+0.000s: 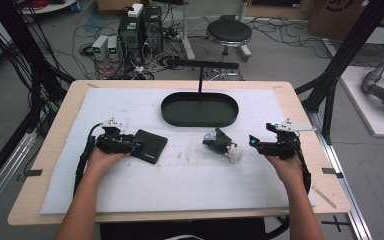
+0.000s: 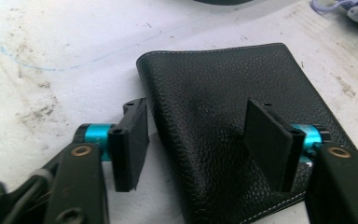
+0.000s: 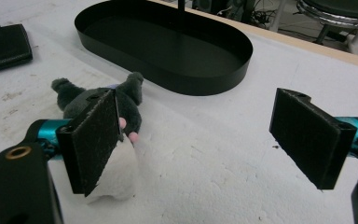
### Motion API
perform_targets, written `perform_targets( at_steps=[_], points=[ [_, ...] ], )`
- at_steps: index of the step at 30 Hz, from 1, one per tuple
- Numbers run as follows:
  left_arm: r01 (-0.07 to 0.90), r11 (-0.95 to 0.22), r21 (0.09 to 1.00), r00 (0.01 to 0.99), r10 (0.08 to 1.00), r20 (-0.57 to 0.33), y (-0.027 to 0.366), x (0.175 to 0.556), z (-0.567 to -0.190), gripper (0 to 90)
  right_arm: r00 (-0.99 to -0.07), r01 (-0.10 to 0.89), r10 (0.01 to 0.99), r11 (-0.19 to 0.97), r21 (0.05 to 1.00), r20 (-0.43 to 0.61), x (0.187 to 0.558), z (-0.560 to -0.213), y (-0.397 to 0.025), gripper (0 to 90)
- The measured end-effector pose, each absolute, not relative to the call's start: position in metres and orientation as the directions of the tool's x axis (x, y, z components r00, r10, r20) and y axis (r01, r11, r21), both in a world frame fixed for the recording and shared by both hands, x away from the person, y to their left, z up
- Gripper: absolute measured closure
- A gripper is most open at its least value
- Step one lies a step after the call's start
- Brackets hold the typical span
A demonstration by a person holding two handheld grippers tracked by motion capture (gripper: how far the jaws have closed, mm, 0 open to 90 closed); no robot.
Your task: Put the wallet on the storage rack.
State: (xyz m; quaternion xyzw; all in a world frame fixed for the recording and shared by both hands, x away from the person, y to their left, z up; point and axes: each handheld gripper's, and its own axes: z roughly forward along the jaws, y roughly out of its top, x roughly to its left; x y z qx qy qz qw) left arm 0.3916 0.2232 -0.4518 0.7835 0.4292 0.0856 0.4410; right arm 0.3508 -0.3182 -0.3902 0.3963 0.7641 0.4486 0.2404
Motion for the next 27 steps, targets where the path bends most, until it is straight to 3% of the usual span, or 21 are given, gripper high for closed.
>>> perform_targets(
  at_steps=[4, 9, 14, 27],
  points=[
    [0.622, -0.199, 0.757, 0.6, 0.743, -0.298, 0.228, 0.393, -0.453, 56.7, -0.573, 0.394, 0.82, 0.287, 0.873, -0.011, 0.351, -0.39, -0.318, 16.5],
    [0.614, -0.18, 0.768, 0.594, 0.747, -0.3, 0.23, 0.391, -0.452, 74.2, -0.57, 0.397, 0.821, 0.288, 0.872, -0.012, 0.351, -0.391, -0.318, 16.5],
    [0.586, -0.2, 0.785, 0.603, 0.755, -0.258, 0.229, 0.387, -0.444, 79.6, -0.572, 0.404, 0.82, 0.289, 0.868, -0.007, 0.351, -0.392, -0.317, 16.5],
    [0.497, -0.15, 0.854, 0.702, 0.649, -0.294, 0.211, 0.385, -0.399, 82.2, -0.578, 0.405, 0.816, 0.285, 0.869, 0.002, 0.351, -0.394, -0.315, 16.5]
  ],
)
